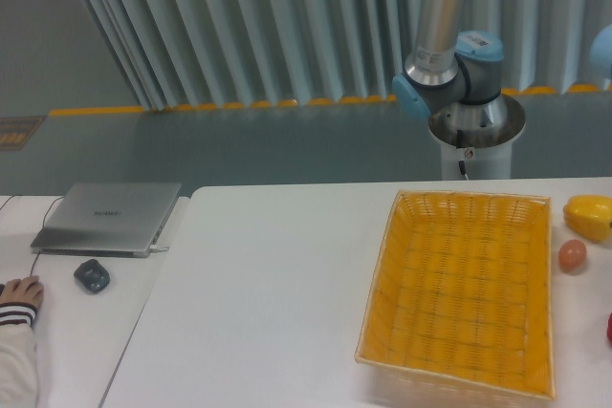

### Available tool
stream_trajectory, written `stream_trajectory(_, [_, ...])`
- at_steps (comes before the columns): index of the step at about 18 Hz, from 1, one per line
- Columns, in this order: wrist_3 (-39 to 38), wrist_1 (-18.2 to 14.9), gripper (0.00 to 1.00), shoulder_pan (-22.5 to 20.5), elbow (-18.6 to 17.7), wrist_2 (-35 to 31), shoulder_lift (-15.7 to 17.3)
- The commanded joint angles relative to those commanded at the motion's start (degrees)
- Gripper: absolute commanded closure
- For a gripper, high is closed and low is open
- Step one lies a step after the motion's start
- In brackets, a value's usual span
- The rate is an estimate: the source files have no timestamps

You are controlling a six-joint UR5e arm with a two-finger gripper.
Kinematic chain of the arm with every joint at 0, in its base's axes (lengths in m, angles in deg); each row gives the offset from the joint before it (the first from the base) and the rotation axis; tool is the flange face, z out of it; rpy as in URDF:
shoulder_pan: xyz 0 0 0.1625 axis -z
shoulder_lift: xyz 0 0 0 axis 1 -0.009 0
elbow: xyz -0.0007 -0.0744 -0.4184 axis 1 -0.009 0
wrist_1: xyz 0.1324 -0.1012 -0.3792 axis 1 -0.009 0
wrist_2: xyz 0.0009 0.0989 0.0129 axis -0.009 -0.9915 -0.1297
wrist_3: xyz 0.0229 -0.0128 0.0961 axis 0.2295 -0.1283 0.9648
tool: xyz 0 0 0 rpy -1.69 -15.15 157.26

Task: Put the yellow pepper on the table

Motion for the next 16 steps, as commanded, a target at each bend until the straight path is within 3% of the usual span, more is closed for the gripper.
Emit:
stream_trajectory(3, [-2.5, -1.9, 0.00, 1.2, 1.7, 0.0, -0.6])
stream_trajectory(16, [-8.4, -1.3, 0.00, 4.9, 2.2, -0.5, -3.1])
